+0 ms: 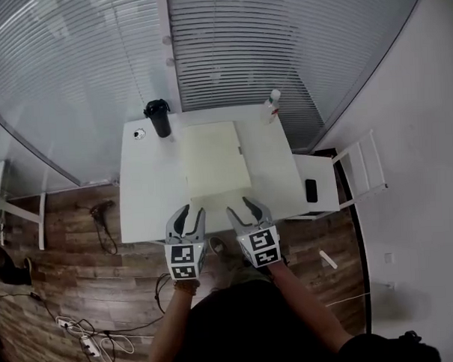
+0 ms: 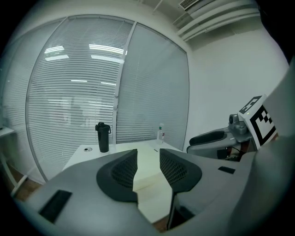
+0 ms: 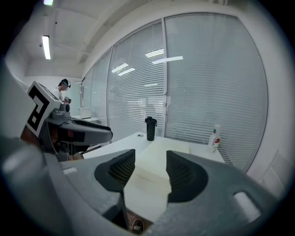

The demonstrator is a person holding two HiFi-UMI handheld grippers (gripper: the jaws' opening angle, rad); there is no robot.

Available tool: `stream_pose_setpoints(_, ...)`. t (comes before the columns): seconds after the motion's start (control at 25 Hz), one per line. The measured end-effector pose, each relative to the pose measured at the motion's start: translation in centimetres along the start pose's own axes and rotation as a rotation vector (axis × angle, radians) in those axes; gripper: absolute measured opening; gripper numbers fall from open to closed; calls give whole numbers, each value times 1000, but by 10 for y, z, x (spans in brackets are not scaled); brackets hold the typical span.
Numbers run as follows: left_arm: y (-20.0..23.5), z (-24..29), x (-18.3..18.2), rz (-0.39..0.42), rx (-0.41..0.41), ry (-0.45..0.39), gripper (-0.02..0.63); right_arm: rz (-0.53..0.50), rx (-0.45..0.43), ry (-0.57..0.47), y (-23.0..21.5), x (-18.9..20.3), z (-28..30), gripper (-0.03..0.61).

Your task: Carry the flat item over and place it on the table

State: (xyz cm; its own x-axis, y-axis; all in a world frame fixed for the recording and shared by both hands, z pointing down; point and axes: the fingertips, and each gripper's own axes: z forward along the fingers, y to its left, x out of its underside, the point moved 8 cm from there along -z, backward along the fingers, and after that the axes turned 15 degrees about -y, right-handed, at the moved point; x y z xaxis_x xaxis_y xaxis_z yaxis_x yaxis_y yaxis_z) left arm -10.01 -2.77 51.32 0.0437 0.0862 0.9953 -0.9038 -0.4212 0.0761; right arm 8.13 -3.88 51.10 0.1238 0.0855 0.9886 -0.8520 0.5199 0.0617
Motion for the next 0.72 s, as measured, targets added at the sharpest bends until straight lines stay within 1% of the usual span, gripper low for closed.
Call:
stream_pose_setpoints(0.16,-11,-25,-6,18,-6,-28,159,-5,2,-16,17,-2,-24,207)
stream_pose_setpoints(0.36,-17,-59,-9,1,-36,-49,155,-61,-28,-41,44,-15,-47,206)
stream_pose_setpoints(0.48,-19,-76,-10,-31,-61,-63,155,-60,-21,-72,52,-23,-58,204)
stream_pose_setpoints(0.52,-19,-81,-13,-44,-67,-68,155,-64,-12,-81,54,-25,-63,171)
stream_pose_setpoints(0.56,-20,-85,-16,-49,-70,-74,153,-70,-5,-88,56,-27,-67,163)
stream_pose_setpoints(0.64,-20,-93,-28,-34,-69,-93,152,-77,-2,-104,62,-32,-72,163)
stream_pose_setpoints(0.72,-23,-100,-35,0,-59,-108,147,-84,-10,-118,69,-36,-78,163)
